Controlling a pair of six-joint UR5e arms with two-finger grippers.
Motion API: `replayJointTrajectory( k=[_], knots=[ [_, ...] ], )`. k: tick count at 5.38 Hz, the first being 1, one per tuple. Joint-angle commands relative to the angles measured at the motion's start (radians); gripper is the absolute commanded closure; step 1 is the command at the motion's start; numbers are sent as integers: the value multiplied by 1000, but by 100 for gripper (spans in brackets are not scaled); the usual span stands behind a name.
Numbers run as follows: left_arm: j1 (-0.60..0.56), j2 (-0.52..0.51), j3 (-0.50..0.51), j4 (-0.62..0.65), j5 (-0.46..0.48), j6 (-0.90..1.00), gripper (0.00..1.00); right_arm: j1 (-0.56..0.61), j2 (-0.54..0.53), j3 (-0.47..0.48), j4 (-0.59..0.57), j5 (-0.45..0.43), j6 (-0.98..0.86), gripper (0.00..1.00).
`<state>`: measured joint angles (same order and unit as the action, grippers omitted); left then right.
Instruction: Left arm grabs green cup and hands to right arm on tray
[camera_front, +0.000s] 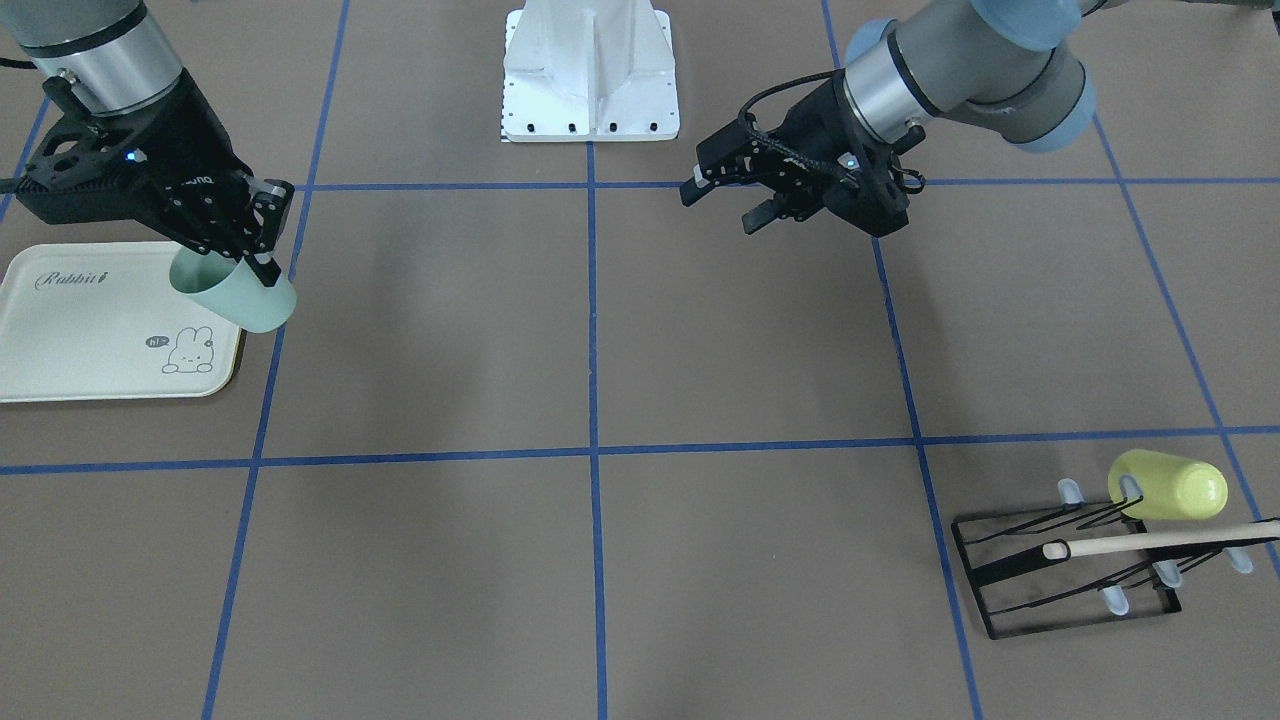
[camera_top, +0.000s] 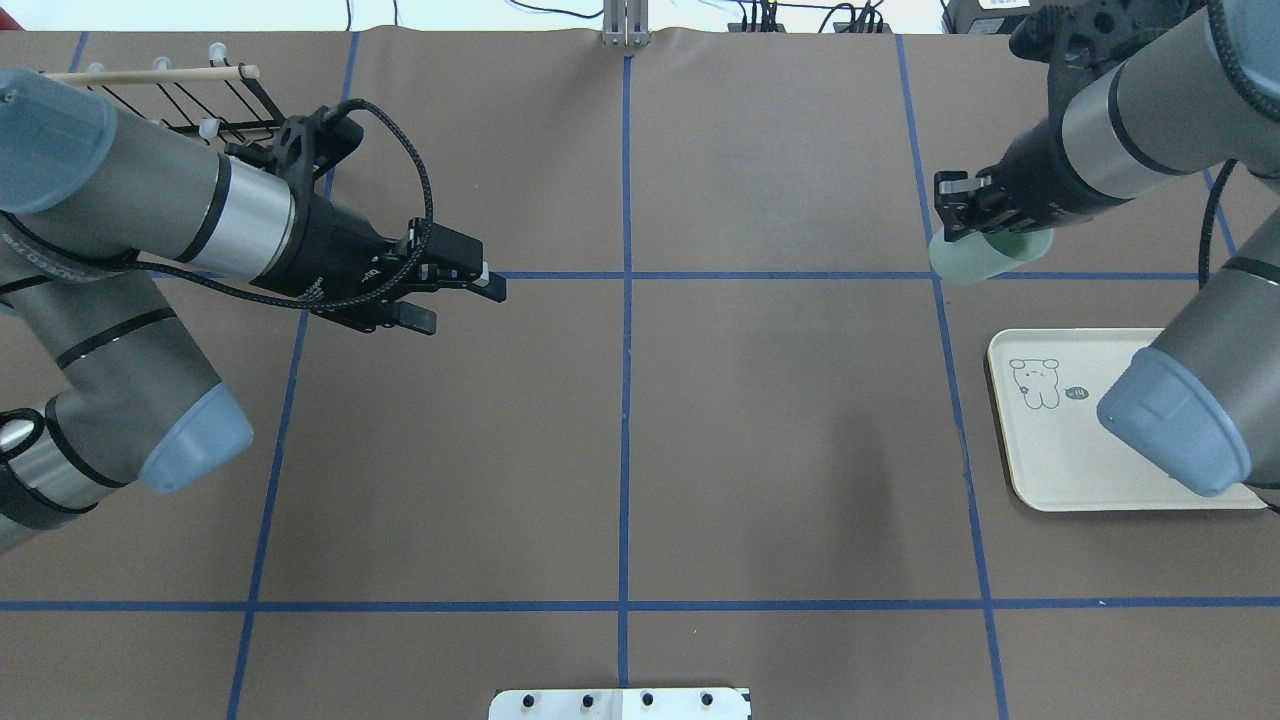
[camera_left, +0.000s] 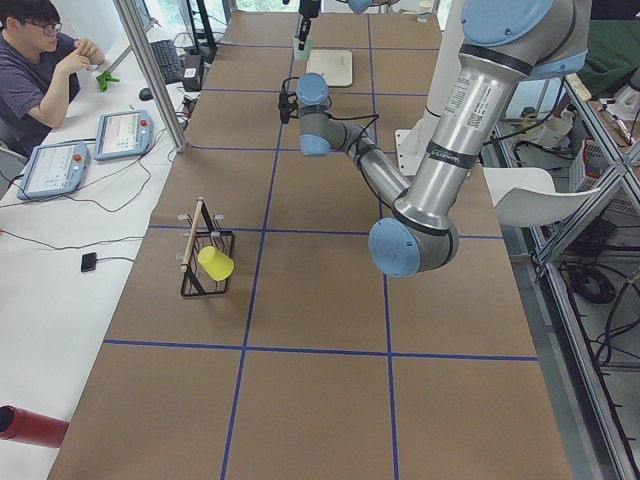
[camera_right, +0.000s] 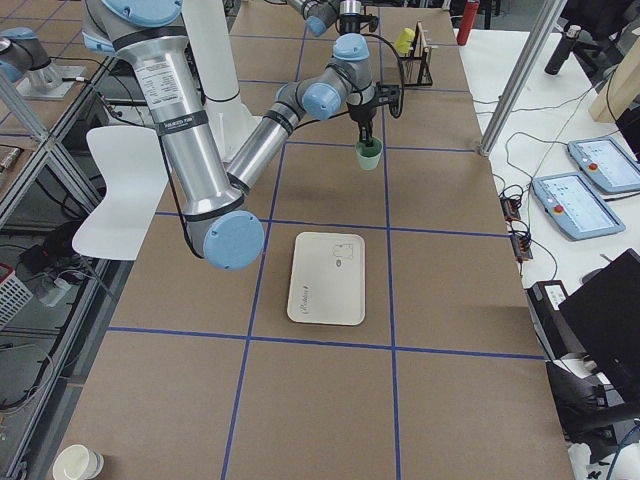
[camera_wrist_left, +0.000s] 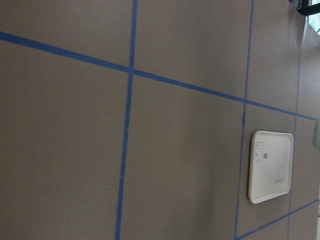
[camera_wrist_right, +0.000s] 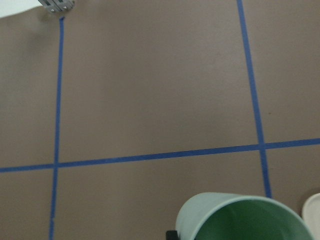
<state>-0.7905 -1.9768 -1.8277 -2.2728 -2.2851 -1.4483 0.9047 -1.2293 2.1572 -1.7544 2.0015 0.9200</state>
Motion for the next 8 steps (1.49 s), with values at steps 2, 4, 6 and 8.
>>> replayJointTrajectory(
  k=[2, 4, 6, 8],
  knots=[
    [-148, 193, -57, 243, -1, 541, 0, 19, -192, 85, -111, 2, -403, 100],
    [-302, 374, -84, 340, -11, 932, 0, 83, -383, 61, 55, 83, -524, 100],
    [-479, 418, -44, 543, -39, 1345, 0, 95, -511, -145, 473, 94, -514, 100],
    [-672, 408, 90, 663, -27, 1739, 0, 92, -527, -264, 629, 86, -431, 100]
  ],
)
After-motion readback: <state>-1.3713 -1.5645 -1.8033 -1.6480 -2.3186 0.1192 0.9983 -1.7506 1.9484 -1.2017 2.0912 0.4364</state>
